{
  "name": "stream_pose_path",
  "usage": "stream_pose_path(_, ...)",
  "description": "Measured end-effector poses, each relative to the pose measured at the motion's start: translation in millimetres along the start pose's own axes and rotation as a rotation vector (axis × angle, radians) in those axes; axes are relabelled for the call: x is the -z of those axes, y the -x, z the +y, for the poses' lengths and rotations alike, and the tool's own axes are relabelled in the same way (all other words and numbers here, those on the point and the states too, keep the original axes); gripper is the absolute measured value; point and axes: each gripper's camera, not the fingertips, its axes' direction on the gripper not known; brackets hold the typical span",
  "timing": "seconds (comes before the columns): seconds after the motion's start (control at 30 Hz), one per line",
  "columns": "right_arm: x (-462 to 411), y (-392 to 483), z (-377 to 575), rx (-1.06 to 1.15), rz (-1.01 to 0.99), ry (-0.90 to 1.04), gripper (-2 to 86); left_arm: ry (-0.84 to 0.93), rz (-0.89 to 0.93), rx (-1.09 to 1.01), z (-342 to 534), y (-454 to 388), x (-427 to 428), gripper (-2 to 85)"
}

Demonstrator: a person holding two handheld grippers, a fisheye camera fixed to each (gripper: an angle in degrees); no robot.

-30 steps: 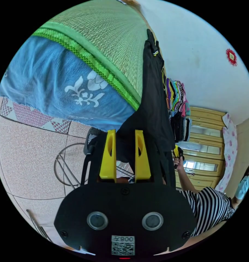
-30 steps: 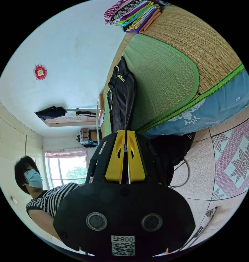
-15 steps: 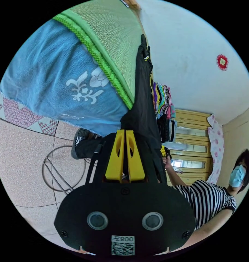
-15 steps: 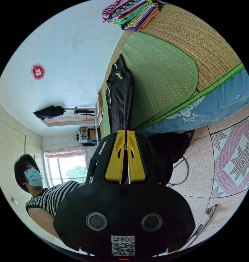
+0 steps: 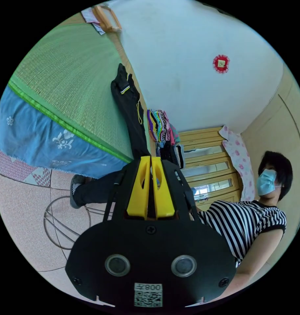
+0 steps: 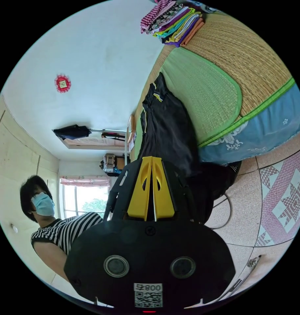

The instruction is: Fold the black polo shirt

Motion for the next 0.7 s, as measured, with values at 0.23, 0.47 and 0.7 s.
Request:
stream_pose_path(0.23, -15, -43, 8, -0.110, 0.194, -0.012, 3.8, 0.013, 0.004, 0.018, 0, -6, -2, 0.2)
stream_pose_path(0.47, -42, -81, 0, -0.168, 0.214, 0.024, 8.5, 0.040, -0.032, 0.061, -1, -13, -5, 0.1)
stream_pose_path(0.7, -48, -114, -3, -0.206, 0.016, -0.038, 8.8, 0.059, -0.060, 0.092, 0, -23, -13, 0.1)
